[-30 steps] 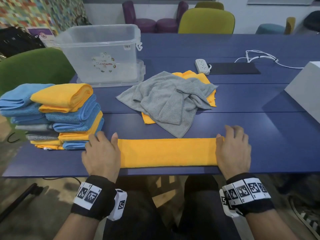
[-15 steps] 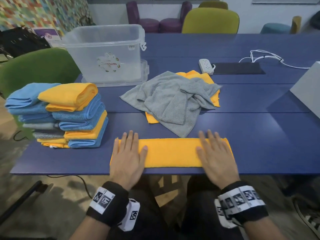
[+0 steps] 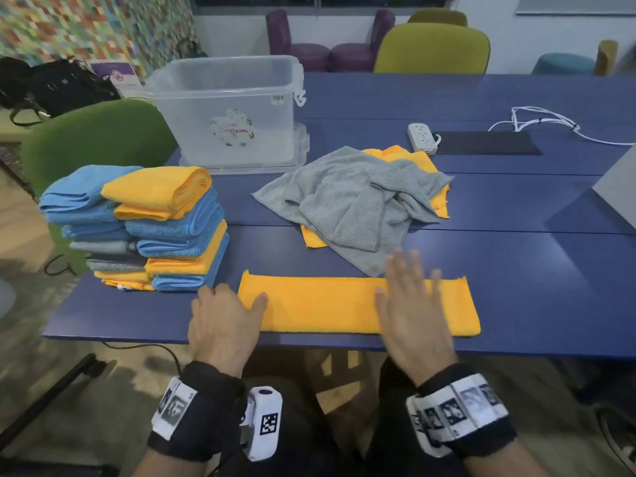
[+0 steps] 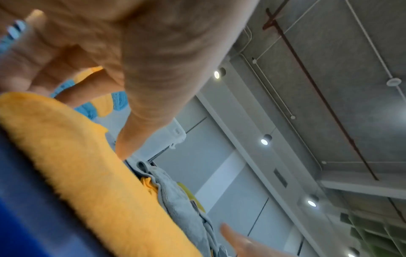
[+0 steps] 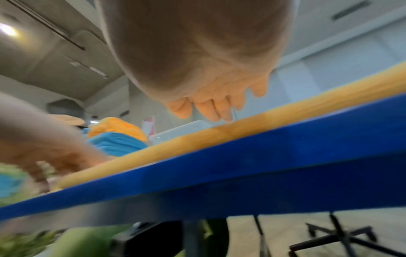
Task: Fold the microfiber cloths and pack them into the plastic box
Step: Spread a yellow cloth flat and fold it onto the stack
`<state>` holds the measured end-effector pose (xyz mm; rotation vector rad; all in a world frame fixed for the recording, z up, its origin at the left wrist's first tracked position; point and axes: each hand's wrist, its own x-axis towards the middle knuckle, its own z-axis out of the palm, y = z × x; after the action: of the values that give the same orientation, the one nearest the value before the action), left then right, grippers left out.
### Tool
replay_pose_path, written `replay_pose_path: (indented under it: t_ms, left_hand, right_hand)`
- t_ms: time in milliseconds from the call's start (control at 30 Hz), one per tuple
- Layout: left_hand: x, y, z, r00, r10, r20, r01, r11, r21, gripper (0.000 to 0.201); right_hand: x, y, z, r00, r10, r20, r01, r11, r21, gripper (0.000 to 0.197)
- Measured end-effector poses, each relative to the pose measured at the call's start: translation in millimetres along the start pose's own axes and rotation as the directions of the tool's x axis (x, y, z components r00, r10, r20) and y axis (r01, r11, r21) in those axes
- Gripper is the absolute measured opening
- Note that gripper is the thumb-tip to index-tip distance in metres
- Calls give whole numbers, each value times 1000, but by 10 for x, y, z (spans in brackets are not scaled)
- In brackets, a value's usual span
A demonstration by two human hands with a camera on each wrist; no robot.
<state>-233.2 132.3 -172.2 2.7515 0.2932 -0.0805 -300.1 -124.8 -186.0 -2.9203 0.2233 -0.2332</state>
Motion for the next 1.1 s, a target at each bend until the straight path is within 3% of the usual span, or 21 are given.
replay_pose_path:
  t_ms: [67, 133, 267, 433, 633, 767, 867, 967, 1033, 1100]
  left_hand:
    - [37, 45, -22, 998, -46, 50, 45, 999, 21, 64]
    - [107, 75, -9, 992, -90, 87, 89, 996, 21, 67]
    - [170, 99, -3, 983, -138, 123, 137, 990, 15, 71]
    - [300, 28, -16, 975, -124, 184, 162, 965, -208, 44]
    - [306, -100, -199, 931, -21, 365, 261, 736, -624, 33]
    - [139, 134, -379, 933, 157, 323, 178, 579, -796, 25]
    - [5, 425, -332, 939, 243, 243, 59, 584, -810, 27]
    - [-73, 674, -192, 950, 255, 183, -28, 650, -760, 36]
    - [-115, 795, -107, 958, 253, 134, -90, 713, -696, 35]
    - [-188, 914, -35, 958, 270, 101, -148, 761, -632, 32]
  right_hand:
    - [14, -384, 133, 981, -169, 92, 164, 985, 61, 65]
    - [47, -630, 311, 961, -244, 131, 235, 969, 82, 65]
    - [57, -749, 562, 961, -238, 144, 231, 971, 63, 64]
    - [51, -745, 592, 965, -238, 109, 230, 970, 81, 63]
    - [49, -751, 571, 968, -232, 93, 223, 970, 96, 63]
    - [55, -760, 550, 965, -244, 101, 234, 967, 104, 65]
    - [106, -738, 482, 950, -264, 169, 242, 960, 138, 66]
    - [202, -627, 305, 932, -274, 236, 164, 902, 400, 58]
    - [206, -485, 174, 977, -145, 155, 27, 811, 584, 54]
    - [153, -257, 112, 999, 52, -8, -39, 824, 566, 44]
